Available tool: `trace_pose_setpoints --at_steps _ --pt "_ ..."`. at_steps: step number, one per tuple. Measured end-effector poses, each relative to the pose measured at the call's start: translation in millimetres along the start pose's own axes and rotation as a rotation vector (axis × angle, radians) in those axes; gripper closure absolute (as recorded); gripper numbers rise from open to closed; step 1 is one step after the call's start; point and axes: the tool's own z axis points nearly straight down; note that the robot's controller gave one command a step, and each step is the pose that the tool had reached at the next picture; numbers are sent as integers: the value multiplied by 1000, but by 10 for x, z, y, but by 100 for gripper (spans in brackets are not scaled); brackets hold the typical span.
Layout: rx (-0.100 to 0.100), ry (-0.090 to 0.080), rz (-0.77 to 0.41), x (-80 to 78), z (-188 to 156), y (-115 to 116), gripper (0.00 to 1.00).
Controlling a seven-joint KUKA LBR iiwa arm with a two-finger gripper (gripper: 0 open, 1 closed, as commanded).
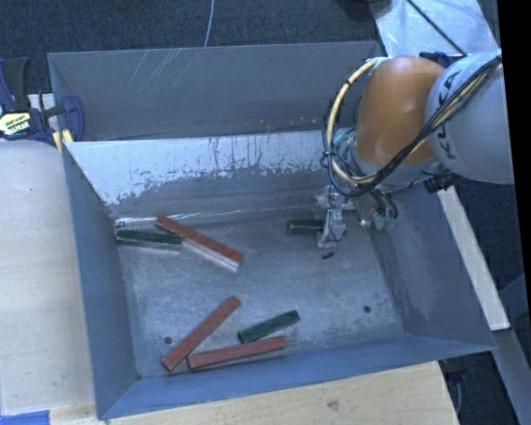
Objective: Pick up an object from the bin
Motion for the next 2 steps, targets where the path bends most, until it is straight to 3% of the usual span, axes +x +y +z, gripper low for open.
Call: trace_pose_setpoints --at_steps 1,2 --pt "-1 0 -1 1 0 12 100" --pt "-1 2 11 319 -1489 -29 100"
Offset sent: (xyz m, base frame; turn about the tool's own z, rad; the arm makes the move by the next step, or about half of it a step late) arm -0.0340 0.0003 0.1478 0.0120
